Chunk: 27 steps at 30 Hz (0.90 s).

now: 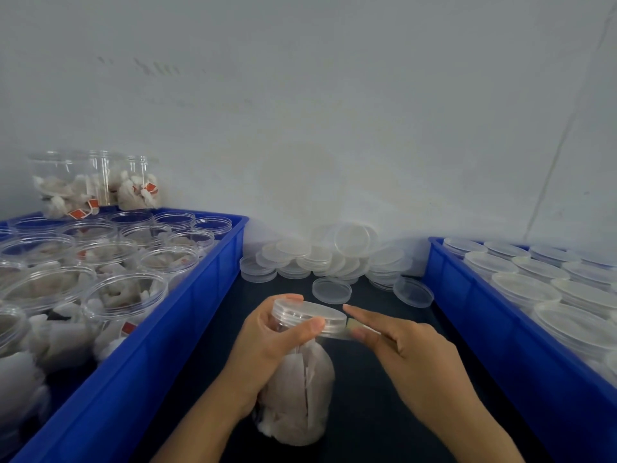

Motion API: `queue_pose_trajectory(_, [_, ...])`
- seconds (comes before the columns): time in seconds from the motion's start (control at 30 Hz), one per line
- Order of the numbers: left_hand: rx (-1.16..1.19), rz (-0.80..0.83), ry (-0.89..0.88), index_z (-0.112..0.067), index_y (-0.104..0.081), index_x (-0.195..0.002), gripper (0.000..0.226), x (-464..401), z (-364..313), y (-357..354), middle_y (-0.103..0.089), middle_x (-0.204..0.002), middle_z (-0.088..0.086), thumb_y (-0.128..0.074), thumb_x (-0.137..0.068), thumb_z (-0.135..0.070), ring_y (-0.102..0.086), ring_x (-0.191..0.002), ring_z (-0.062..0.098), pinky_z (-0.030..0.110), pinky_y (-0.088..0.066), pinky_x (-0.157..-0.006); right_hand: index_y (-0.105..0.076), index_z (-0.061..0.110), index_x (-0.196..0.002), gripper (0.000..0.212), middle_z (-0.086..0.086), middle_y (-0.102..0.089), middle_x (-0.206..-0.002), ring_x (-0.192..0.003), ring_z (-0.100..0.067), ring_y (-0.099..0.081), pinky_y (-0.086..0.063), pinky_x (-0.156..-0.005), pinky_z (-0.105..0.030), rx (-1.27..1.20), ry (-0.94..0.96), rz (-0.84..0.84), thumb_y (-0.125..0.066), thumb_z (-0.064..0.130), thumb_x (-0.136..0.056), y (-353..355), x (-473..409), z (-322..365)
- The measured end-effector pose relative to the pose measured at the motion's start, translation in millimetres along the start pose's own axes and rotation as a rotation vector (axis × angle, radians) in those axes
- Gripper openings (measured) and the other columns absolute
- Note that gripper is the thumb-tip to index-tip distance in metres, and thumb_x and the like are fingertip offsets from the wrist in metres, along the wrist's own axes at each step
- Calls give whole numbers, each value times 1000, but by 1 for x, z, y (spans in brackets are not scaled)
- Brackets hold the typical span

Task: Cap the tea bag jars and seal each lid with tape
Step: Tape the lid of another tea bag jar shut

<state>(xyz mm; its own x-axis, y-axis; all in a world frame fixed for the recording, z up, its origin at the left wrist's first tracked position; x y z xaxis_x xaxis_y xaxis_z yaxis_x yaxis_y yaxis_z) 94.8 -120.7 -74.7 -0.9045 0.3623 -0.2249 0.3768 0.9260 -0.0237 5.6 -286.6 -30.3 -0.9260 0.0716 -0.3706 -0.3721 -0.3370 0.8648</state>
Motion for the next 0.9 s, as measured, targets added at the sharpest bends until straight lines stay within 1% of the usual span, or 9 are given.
queue_pose_trajectory(0.13, [54, 3, 24, -20, -55, -115, 87, 1, -1, -1, -72, -88, -14, -80, -39, -54, -69, -78, 3, 12, -51, -62, -34, 62, -132, 59, 21, -51, -63, -59, 3, -50, -43, -58, -14, 41, 57, -31, -13, 68, -77, 1, 2, 2])
queue_pose_trajectory(0.2, [68, 5, 31, -18, -55, -114, 88, 1, -1, -1, -72, -86, -13, -81, -38, -54, -70, -77, 4, 13, -51, -62, -30, 64, -131, 68, 21, -42, -60, -57, 4, -45, -39, -56, -12, 85, 81, -54, -3, 69, -69, 2, 2, 3])
queue_pose_trajectory(0.33, [100, 17, 47, -13, -55, -114, 87, 2, 0, -1, -73, -87, -5, -81, -40, -52, -71, -78, 10, 17, -53, -62, -18, 65, -132, 63, 25, -33, -62, -56, 7, -40, -35, -54, -10, 133, 91, -55, 1, 67, -72, -1, 1, 3])
queue_pose_trajectory(0.47, [123, 32, 88, -13, -58, -113, 82, 5, 3, -4, -73, -93, 6, -85, -52, -61, -71, -83, 18, 30, -56, -74, -30, 64, -134, 67, 20, -34, -57, -53, 4, -41, -33, -49, -14, 126, 88, -89, -1, 68, -73, -3, 3, 4])
queue_pose_trajectory(0.6, [88, 35, 47, -8, -56, -111, 72, 6, 4, -6, -72, -86, 2, -58, -64, -64, -69, -78, 17, 29, -57, -73, -31, 62, -135, 56, 19, -34, -57, -53, 3, -42, -32, -48, -14, 132, 51, -106, -11, 64, -83, -8, 4, 3])
queue_pose_trajectory(0.67, [23, 35, 34, -11, -61, -109, 72, 5, 4, -6, -71, -94, 8, -46, -70, -70, -69, -87, 23, 37, -56, -86, -30, 60, -137, 61, 18, -36, -57, -52, 1, -43, -33, -48, -14, 139, 41, -117, -5, 65, -81, -11, 6, 1])
queue_pose_trajectory(0.73, [-36, 43, 28, -18, -65, -106, 65, 5, 5, -6, -72, -95, 4, -34, -78, -69, -69, -91, 17, 35, -52, -88, -31, 58, -137, 73, 15, -40, -57, -53, 0, -46, -36, -48, -14, 125, 29, -145, 4, 66, -74, -12, 8, 0])
queue_pose_trajectory(0.83, [-129, 21, 1, -19, -68, -105, 67, 2, 6, -2, -72, -96, 3, -27, -82, -67, -68, -91, 14, 27, -48, -83, -35, 56, -137, 74, 11, -42, -55, -52, -2, -48, -37, -47, -15, 85, 24, -162, 3, 66, -75, -14, 9, -1])
queue_pose_trajectory(0.9, [-210, -58, -64, -18, -69, -102, 66, 2, 5, 1, -71, -94, 8, -28, -82, -66, -67, -91, 19, 30, -50, -84, -36, 55, -137, 71, 11, -42, -53, -50, -2, -47, -36, -46, -15, 69, 27, -169, 0, 66, -76, -17, 9, 0])
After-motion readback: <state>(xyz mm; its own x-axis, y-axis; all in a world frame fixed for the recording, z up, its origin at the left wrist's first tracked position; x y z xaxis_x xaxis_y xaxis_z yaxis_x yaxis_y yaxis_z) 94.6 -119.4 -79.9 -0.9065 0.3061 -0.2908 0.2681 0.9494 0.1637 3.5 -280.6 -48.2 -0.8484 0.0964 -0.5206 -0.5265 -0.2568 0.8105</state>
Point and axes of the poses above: each hand's wrist, its own x-axis away from the middle knuckle, its own y-axis out of the back of the hand, z = x × y, the point moved 3 cm from there along -x, towards the middle knuckle
